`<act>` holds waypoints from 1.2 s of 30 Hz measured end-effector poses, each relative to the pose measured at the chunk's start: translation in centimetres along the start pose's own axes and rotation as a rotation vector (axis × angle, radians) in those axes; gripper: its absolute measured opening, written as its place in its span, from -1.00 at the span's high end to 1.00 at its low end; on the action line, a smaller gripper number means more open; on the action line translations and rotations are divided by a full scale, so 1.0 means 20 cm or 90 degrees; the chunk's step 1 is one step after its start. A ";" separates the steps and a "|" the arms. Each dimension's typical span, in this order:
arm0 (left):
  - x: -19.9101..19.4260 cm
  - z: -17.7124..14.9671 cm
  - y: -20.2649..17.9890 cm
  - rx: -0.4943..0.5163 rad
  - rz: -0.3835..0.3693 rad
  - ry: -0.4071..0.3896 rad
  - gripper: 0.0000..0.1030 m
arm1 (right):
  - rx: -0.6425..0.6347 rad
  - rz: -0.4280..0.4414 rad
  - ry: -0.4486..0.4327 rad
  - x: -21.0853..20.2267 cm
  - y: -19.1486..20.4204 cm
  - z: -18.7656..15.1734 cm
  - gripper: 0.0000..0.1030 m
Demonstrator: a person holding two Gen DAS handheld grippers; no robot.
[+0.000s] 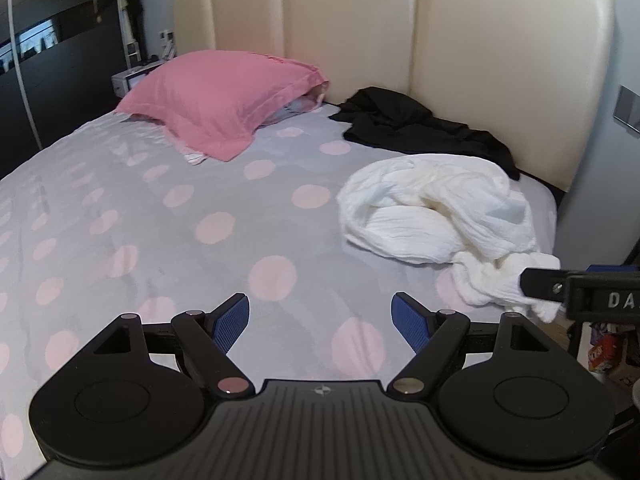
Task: Fold clothes
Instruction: 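Grasp the white garment's waistband with the right gripper and lift it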
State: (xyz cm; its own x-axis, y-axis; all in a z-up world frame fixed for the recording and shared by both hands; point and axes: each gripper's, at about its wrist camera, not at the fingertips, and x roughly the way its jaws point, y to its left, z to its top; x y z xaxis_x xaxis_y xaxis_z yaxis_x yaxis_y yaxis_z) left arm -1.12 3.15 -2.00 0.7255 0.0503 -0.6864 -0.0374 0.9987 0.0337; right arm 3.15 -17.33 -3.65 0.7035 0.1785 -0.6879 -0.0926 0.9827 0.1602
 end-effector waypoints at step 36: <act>-0.15 -0.60 1.08 -0.172 0.258 0.139 -0.49 | -0.383 -0.209 0.015 0.92 0.04 0.32 0.70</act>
State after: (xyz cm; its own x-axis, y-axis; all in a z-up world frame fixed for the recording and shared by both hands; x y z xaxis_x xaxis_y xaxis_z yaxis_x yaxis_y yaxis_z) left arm -12.34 24.50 -8.01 0.4577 0.4020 -0.7930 -0.4810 0.8621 0.1594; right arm 20.49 -13.49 -11.72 0.7474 -0.1390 -0.6497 -0.2574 0.8409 -0.4761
